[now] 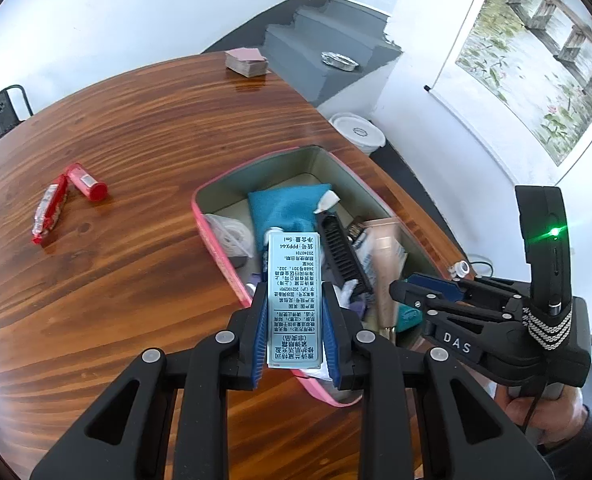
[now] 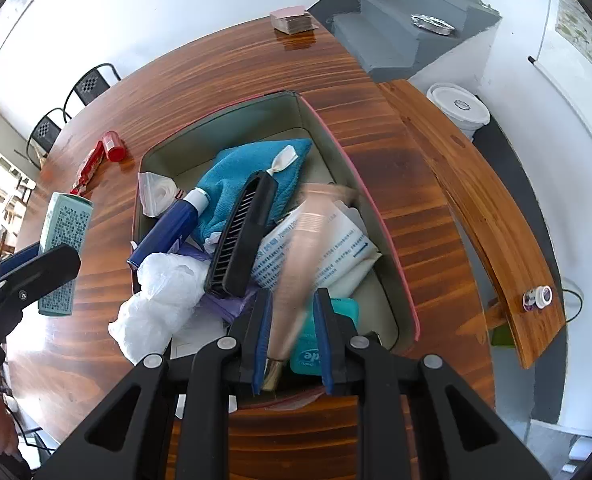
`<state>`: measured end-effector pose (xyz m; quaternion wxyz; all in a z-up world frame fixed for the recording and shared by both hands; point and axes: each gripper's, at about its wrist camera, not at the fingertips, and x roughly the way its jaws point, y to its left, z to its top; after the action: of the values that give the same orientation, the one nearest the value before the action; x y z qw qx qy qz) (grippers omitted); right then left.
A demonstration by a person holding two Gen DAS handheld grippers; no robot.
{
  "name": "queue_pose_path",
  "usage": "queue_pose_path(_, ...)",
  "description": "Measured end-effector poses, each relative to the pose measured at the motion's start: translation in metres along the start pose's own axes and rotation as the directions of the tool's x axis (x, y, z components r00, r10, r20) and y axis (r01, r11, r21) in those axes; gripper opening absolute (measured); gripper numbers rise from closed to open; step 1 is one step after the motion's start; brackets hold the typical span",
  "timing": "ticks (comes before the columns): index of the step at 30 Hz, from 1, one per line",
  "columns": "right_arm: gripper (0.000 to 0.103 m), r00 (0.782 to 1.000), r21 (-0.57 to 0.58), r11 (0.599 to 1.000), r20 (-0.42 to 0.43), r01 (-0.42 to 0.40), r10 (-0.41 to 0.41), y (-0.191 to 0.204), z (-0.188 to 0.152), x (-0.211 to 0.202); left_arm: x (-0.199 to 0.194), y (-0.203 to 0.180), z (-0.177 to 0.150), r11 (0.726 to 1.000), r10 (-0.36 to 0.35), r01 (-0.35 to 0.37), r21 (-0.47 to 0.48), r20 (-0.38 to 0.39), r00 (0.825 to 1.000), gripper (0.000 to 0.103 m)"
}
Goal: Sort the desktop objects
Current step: 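Carry the light-blue box and beige tube over the pink tin, then lower the box and tube into the tin and open both tools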
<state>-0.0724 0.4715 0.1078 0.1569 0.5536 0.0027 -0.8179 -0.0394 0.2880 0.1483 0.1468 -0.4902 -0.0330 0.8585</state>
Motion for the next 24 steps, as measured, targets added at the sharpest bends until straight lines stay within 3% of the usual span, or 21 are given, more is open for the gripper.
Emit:
queue_pose_path(8,0.024,0.999,0.057,0.998,0.005,-0.036,0.036,-0.016,-0.013,-0.005,0.013,-0.018,0.01,0.995,-0.093,0.093,0.019,-0.02,0.995,0.026)
queue_pose_path(12,0.024,0.999,0.063,0.997,0.015,-0.051,0.05,-0.015,-0.013,-0.008,0.019,-0.013,0.015,0.989,-0.144,0.144,-0.032,-0.027,0.989,0.027)
queue_pose_path(24,0.024,0.995,0.038,0.995,-0.04,-0.095,0.096,0.005,-0.01,0.011,0.009,0.02,0.0,0.986,-0.097,0.096,-0.138,-0.003,0.995,0.027)
